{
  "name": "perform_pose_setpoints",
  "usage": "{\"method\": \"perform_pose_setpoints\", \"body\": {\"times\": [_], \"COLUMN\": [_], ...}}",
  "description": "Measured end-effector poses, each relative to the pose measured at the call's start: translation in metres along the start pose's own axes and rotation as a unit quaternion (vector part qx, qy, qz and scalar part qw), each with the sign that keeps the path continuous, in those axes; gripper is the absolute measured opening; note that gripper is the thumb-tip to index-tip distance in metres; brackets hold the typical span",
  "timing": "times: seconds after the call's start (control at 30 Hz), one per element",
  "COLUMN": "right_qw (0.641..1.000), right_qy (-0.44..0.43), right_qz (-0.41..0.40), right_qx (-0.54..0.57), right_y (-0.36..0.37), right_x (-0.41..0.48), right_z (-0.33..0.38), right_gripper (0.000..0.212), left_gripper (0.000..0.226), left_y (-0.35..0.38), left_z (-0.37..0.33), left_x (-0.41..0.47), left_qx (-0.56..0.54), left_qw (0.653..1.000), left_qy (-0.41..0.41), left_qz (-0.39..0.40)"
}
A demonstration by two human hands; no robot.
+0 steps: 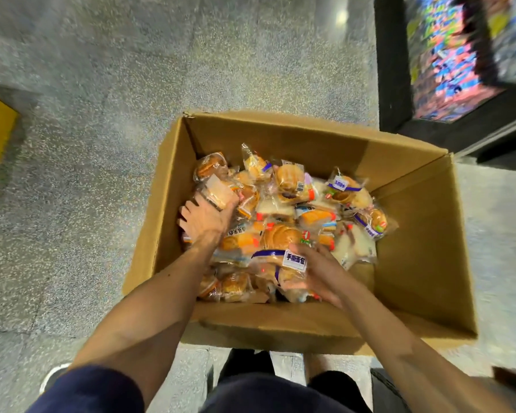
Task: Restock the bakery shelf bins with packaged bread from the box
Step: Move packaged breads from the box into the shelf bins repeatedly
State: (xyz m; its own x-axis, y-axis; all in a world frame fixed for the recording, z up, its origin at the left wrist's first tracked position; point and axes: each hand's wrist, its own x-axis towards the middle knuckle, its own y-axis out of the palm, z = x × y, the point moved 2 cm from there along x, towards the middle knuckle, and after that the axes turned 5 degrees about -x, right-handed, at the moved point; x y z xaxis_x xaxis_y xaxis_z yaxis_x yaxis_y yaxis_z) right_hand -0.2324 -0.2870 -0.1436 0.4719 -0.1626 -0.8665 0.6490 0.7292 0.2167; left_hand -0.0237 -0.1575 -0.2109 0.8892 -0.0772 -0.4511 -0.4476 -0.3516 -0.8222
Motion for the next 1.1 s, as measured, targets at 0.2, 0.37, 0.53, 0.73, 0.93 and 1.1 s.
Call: {"method": "perform_pose_setpoints", "body": {"times": [0.2,0.37,0.53,0.73,0.93,1.1], "right_qw": [0.999,0.999,0.999,0.999,0.999,0.994], "right_qy": [-0.01,-0.009,0.0,0.005,-0.017,-0.108], "right_qz": [-0.031,-0.029,-0.038,-0.013,-0.026,-0.014], "right_qx": [0.018,0.037,0.027,0.032,0.044,-0.006], "right_y": [-0.02,-0.028,-0.035,-0.046,-0.069,-0.101], "right_x": [-0.003,-0.009,-0.011,-0.017,-0.055,-0.108], "right_z": [-0.01,-0.017,-0.016,-0.008,0.017,0.043], "right_gripper": [0.077,0.051,0.066,0.118,0.133,0.084], "left_gripper": [0.12,0.099,0.084,0.087,0.083,0.081], "left_y": [0.027,0.024,0.013,-0.008,-0.032,-0.055], "left_z": [-0.008,-0.001,-0.002,-0.01,-0.044,-0.09], "left_x": [-0.003,-0.01,-0.015,-0.031,-0.079,-0.148], "left_qx": [0.084,0.109,0.068,-0.192,-0.268,-0.322], "left_qw": [0.99,0.98,0.978,0.946,0.908,0.865], "left_qy": [0.094,0.161,0.183,0.213,0.252,0.315], "left_qz": [0.068,0.05,0.069,0.155,0.201,0.22]}}
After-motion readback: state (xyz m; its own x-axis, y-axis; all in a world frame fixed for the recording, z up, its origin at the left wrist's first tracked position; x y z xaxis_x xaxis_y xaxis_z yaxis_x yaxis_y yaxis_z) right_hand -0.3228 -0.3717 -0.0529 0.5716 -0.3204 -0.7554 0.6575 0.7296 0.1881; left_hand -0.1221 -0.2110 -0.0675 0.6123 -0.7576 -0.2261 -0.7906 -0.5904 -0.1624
